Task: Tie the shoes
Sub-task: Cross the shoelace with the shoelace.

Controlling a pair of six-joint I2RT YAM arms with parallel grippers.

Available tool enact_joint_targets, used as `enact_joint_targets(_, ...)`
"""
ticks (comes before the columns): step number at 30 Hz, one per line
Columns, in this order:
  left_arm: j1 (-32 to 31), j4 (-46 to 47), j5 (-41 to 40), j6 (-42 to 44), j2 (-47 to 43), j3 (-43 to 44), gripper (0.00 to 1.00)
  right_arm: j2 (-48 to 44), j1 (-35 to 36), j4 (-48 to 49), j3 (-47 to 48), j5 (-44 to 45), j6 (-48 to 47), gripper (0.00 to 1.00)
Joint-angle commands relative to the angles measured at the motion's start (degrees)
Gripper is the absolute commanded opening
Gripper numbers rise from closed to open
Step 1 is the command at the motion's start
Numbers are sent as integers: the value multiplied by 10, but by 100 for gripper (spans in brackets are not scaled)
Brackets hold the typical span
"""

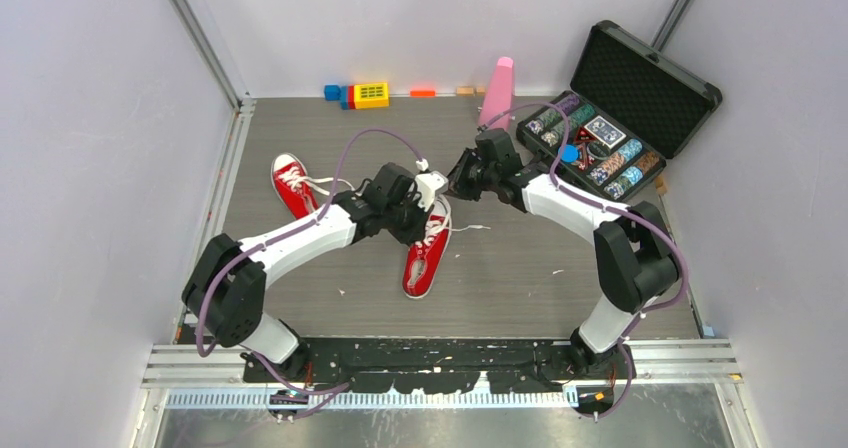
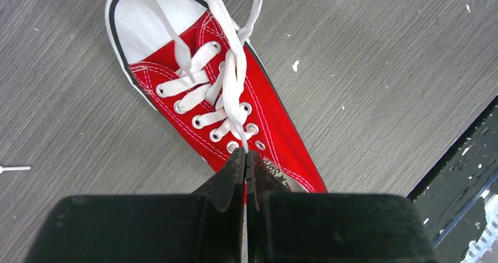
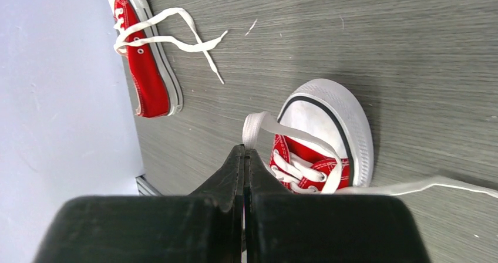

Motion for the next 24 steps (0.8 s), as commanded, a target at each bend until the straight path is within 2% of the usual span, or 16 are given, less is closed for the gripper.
enact_joint_targets(1, 3, 33, -1, 15, -18, -8, 0, 2, -2, 45, 17, -24, 30, 0)
enact_joint_targets(8, 2, 45, -9, 17, -28, -18, 0, 7, -2, 10, 29, -41, 29, 0)
enact_joint_targets(13, 1, 95, -3, 51, -55, -54, 0, 12, -2, -3, 12, -65, 33, 0)
enact_joint_targets(18, -1, 143, -2, 72, -79, -88, 0, 27, 1, 18, -1, -95, 43, 0)
enact_joint_targets(24, -2, 147, -12, 83, -71, -92, 0, 48, 9, 18, -2, -116, 44, 0)
